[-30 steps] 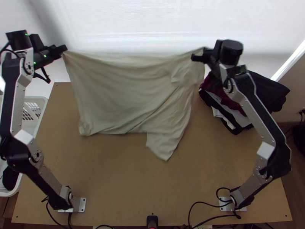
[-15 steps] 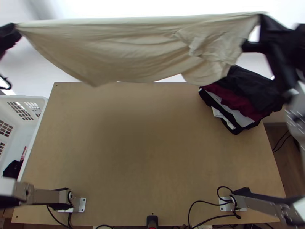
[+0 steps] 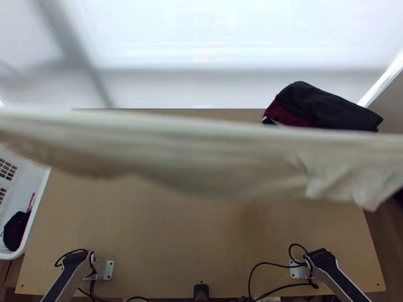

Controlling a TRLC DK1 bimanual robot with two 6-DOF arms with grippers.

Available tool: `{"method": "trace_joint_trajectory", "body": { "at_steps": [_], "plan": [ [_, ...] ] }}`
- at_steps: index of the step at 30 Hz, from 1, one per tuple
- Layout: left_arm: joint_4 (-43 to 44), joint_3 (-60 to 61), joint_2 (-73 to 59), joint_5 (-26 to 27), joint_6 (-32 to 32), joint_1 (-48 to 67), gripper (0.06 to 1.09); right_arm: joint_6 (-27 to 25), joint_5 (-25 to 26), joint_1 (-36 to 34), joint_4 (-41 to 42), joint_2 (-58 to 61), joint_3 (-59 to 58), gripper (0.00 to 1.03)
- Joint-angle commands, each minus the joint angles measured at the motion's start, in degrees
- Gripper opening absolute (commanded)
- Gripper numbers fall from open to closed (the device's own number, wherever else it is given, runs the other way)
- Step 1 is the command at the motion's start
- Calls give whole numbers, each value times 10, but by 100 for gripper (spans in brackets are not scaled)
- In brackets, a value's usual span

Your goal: Fold the t-shirt

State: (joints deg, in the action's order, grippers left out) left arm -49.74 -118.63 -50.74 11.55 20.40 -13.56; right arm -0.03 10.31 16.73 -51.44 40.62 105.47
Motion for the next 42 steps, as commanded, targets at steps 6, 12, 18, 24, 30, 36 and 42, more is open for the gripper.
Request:
{"method": "trace_joint_trajectory", "body": {
  "at_steps": [6,12,18,24,30,36,42],
  "plan": [
    [-34,105,63,-12,14,-9,10,24,13,-9,-74,-34,-1,3],
    [-38,246,87,-12,12,-9,10,86,9,8,-38,-47,-144,3],
    [11,483,141,-7,2,6,10,169,8,71,49,-68,-355,3],
    [96,622,142,-9,0,15,10,193,-11,83,163,-60,-527,3],
    [194,684,63,-20,-2,26,10,221,-41,73,256,32,-579,3],
    [248,638,-95,-24,3,29,10,243,-86,20,310,191,-533,3],
    [252,535,-262,-25,8,29,10,250,-108,-5,308,358,-414,3]
  ]
}}
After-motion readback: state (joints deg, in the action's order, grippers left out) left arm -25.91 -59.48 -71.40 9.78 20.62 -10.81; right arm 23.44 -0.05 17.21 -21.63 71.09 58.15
